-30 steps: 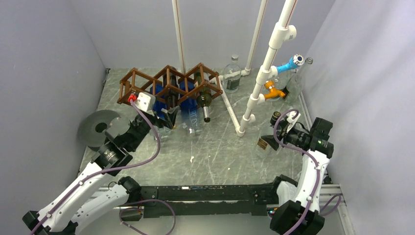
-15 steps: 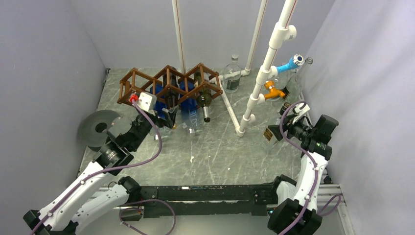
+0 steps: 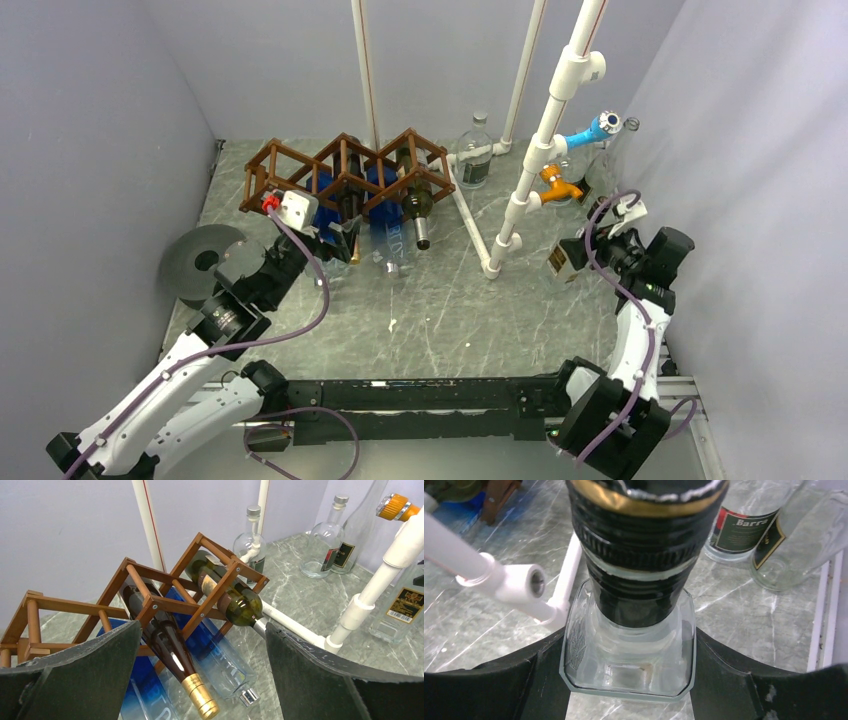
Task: Take the wine bottle off the wine rack
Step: Place the wine bottle at the center of the board.
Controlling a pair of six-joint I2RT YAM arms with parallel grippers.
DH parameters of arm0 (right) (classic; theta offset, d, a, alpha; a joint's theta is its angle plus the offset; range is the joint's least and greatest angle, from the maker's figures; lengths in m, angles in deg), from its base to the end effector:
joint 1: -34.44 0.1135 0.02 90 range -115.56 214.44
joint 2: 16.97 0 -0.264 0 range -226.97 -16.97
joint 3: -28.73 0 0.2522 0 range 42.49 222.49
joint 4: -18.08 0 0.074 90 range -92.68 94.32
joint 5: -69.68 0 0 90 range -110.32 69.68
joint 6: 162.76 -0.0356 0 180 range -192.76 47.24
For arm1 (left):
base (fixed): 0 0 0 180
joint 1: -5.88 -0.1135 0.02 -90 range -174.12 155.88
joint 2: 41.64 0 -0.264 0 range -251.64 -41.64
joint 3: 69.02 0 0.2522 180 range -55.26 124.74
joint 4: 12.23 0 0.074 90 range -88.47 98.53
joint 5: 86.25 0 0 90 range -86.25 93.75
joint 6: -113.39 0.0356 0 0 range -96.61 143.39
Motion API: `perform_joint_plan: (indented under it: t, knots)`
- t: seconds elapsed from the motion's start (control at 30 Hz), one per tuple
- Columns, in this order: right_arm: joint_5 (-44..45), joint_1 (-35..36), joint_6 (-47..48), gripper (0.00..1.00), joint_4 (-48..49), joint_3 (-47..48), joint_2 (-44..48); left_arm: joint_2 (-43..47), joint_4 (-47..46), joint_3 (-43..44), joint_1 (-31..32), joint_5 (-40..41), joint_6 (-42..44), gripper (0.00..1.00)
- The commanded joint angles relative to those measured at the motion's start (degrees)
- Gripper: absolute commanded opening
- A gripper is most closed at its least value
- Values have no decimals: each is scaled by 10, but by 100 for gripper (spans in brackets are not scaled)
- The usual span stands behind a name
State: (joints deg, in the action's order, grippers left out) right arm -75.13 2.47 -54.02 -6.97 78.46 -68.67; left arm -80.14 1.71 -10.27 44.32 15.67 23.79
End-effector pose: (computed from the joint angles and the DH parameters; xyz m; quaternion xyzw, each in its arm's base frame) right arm 0.1788 -0.0773 0.2691 -0.1516 0.7797 0.1561 0.5871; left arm 0.1285 -0.0926 0.3771 0.1477 0.6515 -0.1760 0.7230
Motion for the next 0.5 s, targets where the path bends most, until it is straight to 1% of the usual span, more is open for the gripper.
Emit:
perform_joint_plan:
  t: [0.0, 0.33, 0.47]
  knots:
    - [11, -4, -61, 0, 181, 14, -22, 2, -27, -1, -4, 7, 8, 100]
    - [69, 1, -93, 0, 328, 34, -128, -2, -29, -2, -7, 6, 8, 100]
    - [94, 22, -87, 0, 357, 62, -176, -5, -28, -2, -8, 4, 8, 100]
